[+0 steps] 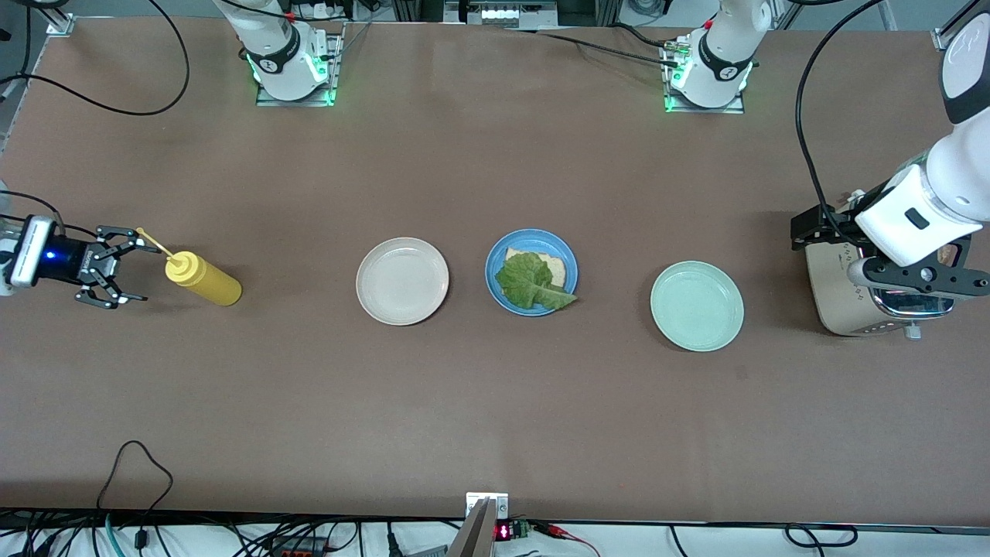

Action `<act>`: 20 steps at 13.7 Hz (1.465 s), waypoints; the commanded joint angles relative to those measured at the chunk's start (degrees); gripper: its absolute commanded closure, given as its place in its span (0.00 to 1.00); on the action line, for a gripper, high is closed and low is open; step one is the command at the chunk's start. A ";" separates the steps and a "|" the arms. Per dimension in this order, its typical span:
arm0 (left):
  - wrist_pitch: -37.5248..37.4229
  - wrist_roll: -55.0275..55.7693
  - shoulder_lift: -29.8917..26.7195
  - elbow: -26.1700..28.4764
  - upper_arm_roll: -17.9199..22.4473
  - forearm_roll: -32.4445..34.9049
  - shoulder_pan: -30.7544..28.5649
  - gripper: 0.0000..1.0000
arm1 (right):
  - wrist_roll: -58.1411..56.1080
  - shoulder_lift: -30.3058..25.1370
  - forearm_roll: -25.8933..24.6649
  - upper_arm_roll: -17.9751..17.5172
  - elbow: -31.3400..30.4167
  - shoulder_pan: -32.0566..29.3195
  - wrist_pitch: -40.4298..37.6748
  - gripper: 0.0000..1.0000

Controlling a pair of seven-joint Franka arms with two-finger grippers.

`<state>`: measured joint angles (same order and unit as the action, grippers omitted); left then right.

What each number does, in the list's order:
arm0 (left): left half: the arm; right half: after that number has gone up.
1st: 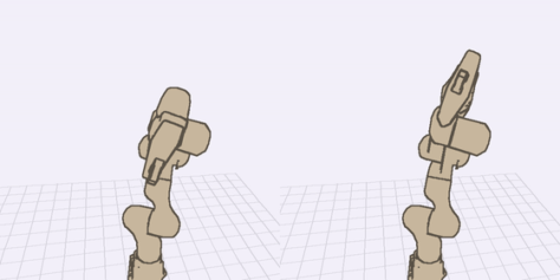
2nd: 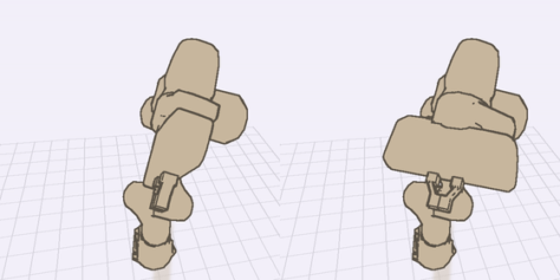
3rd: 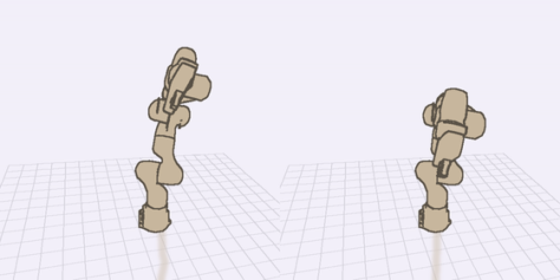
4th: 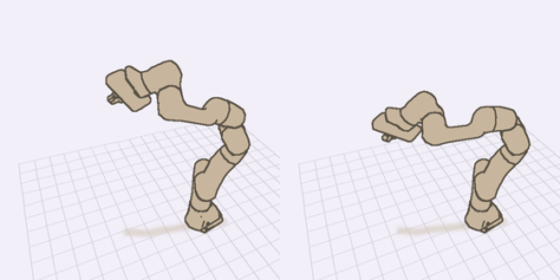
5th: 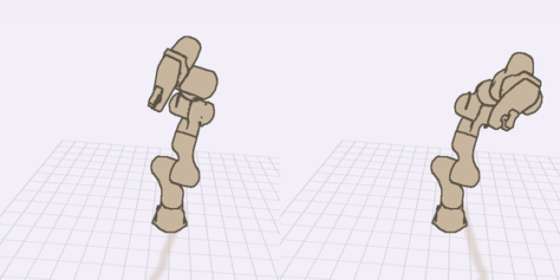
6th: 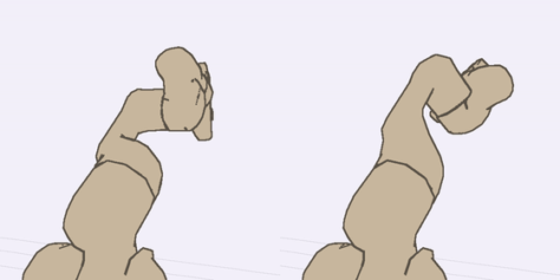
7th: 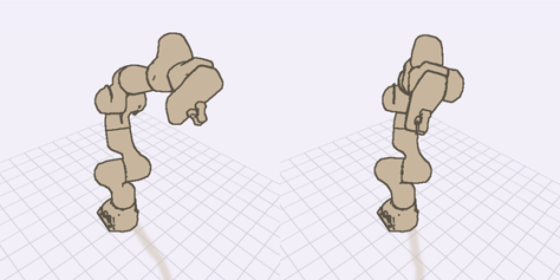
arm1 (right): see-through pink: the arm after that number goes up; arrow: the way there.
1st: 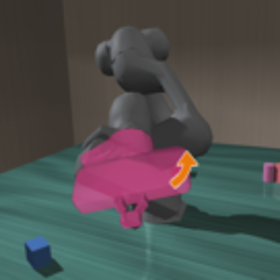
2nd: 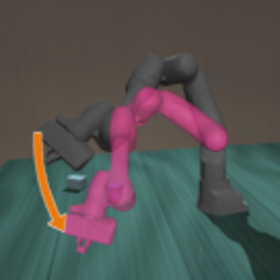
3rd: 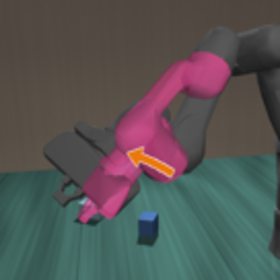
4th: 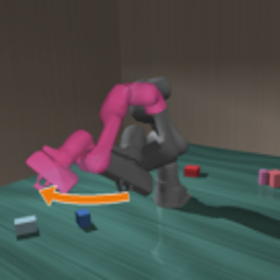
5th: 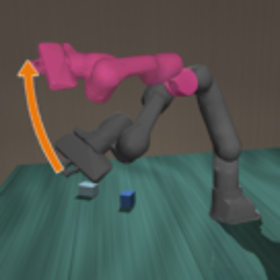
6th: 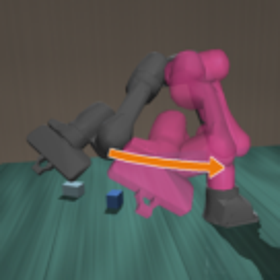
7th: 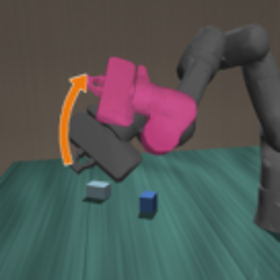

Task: Make sandwich in blue plate with both arms
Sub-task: 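Move the right gripper to the yellow mustard bottle and grasp it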

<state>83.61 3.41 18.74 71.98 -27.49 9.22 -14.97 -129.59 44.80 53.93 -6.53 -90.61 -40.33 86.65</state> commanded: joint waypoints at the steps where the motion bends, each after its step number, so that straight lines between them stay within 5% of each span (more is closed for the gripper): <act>1: -0.65 0.46 -0.20 -0.17 -0.29 -0.78 -0.41 0.00 | -1.11 5.37 0.91 -1.12 5.43 -0.98 -2.18 0.00; 6: -0.73 0.46 -0.20 -0.08 -0.29 -0.78 -0.41 0.00 | -6.02 11.71 2.58 -1.38 7.90 -0.89 -2.71 0.00; 20: -0.73 0.46 -0.20 -0.17 -0.29 -0.69 -0.41 0.00 | -11.39 16.46 3.37 -3.22 7.29 4.55 -8.77 0.00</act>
<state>83.46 3.52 18.74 71.98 -27.49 9.18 -14.97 -140.55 59.80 56.17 -9.69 -84.48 -36.00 79.94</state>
